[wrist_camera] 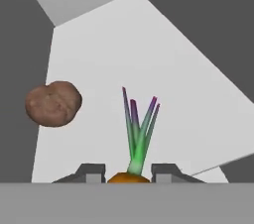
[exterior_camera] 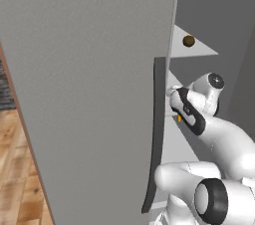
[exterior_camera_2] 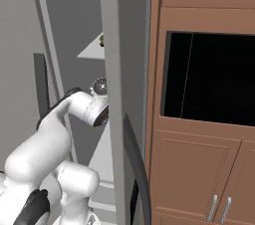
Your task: Take the carrot and potato from the second highest rack and move them to the highest rack where the mushroom and kiwi are located, to maximize freezer space. Close the freezer door after rearranging.
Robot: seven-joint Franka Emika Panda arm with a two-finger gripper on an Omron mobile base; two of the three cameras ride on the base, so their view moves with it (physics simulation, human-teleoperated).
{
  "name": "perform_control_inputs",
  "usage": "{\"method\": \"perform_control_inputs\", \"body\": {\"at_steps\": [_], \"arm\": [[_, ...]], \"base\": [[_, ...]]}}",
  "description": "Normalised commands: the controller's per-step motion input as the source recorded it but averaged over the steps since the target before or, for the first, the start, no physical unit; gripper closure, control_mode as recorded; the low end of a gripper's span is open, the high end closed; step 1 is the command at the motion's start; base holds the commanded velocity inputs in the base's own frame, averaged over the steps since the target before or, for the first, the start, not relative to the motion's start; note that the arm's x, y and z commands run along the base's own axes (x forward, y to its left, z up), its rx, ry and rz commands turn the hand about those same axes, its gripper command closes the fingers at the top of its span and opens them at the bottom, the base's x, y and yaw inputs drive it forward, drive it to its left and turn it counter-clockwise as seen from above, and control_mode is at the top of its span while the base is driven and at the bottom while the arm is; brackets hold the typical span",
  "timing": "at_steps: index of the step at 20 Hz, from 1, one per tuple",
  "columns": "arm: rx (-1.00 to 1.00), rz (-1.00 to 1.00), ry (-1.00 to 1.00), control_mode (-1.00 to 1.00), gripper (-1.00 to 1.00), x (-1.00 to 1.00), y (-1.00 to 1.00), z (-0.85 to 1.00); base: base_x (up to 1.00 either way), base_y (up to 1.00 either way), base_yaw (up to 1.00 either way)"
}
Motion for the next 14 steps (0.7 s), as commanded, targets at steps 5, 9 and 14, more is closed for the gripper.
{"method": "perform_control_inputs", "body": {"at_steps": [5,9,14], "arm": [[0.0,0.0,0.0,-1.0,1.0,-0.6,0.05,1.0],[-0.01,0.0,0.0,-1.0,1.0,-0.12,0.07,1.0],[-0.09,0.0,0.0,-1.0,1.0,0.01,0.03,0.93]], "base": [[0.0,0.0,0.0],[0.0,0.0,0.0],[0.0,0.0,0.0]]}}
